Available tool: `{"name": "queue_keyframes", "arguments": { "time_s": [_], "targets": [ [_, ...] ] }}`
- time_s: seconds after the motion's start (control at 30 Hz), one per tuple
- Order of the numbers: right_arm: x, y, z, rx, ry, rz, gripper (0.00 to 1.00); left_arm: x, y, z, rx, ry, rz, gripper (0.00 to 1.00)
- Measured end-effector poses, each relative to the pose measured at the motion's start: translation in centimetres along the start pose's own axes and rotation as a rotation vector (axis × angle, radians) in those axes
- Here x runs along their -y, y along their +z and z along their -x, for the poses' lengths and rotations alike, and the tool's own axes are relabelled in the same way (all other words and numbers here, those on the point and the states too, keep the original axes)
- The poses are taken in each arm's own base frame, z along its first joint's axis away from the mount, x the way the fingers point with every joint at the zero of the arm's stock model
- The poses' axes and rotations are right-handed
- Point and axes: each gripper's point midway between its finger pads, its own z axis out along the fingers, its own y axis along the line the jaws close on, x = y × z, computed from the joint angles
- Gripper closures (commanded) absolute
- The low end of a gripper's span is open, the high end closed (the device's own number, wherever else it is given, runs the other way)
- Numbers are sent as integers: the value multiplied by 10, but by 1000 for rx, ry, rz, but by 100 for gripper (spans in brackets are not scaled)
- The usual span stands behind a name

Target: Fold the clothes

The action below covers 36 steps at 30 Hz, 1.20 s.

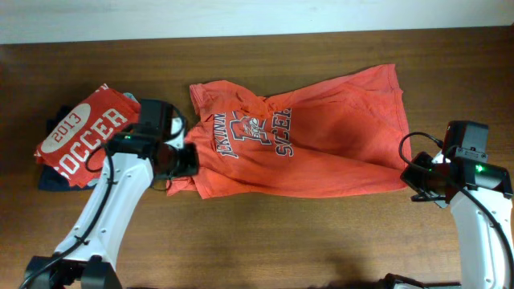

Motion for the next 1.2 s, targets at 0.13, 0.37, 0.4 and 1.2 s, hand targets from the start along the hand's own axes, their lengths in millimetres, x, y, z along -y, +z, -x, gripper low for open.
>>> {"name": "queue_keyframes", "arguments": {
  "time_s": [0.13,0.37,0.4,1.2],
  "targets": [
    [0,0,0,0,0,0,96,16,3,-26,-94,58,-16,48],
    [0,0,0,1,0,1,96,6,41,-62,-144,-94,-15,45],
    [0,0,0,-1,0,0,96,4,46,-65,-143,-103,-17,45],
    [-1,0,-1,-5,0,7,96,1,92,-47,-84,-88,-35,69]
  ]
}}
